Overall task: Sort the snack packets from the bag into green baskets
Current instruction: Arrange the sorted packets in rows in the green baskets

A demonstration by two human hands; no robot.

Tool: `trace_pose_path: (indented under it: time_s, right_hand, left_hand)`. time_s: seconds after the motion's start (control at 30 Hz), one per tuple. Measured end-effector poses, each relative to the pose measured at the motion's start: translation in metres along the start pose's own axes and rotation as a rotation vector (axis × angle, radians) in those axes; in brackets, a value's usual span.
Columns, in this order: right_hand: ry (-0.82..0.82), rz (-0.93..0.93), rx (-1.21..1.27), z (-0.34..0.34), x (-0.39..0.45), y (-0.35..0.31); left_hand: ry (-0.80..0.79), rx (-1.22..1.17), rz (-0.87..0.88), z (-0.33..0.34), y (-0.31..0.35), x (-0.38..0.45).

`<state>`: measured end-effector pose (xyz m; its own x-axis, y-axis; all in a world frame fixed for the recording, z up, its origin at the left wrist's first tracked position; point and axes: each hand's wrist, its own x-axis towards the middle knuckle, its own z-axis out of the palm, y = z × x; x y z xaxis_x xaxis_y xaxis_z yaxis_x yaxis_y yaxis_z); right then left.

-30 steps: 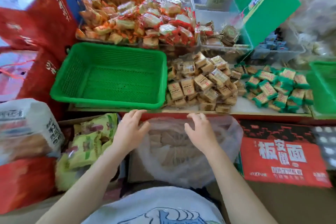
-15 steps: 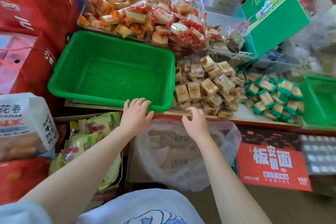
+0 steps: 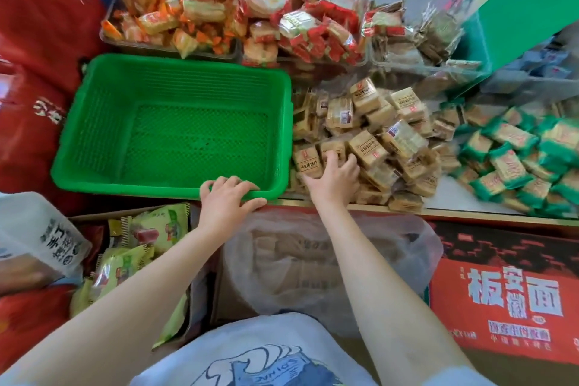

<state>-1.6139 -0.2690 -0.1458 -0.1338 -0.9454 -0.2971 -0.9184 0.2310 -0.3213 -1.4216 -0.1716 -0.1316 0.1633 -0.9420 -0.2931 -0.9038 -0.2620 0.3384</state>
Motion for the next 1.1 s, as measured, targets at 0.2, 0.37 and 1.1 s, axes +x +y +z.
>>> trace_pose_path:
  time_s: [0.2,0.37,1.1]
  right_hand:
    - [0.025,0.005,0.095,0.005,0.011,-0.002]
    - [0.05,0.023,0.079,0.0,0.011,0.001]
    - [0.022,0.063,0.495,-0.039,0.006,0.004]
  left_hand:
    - [0.008,-0.035,-0.02,0.004,0.003,0.005]
    - [0.02,-0.047,0.016,0.007,-0.001,0.005]
    - [-0.028,-0.058,-0.012,-0.001,0.004,0.005]
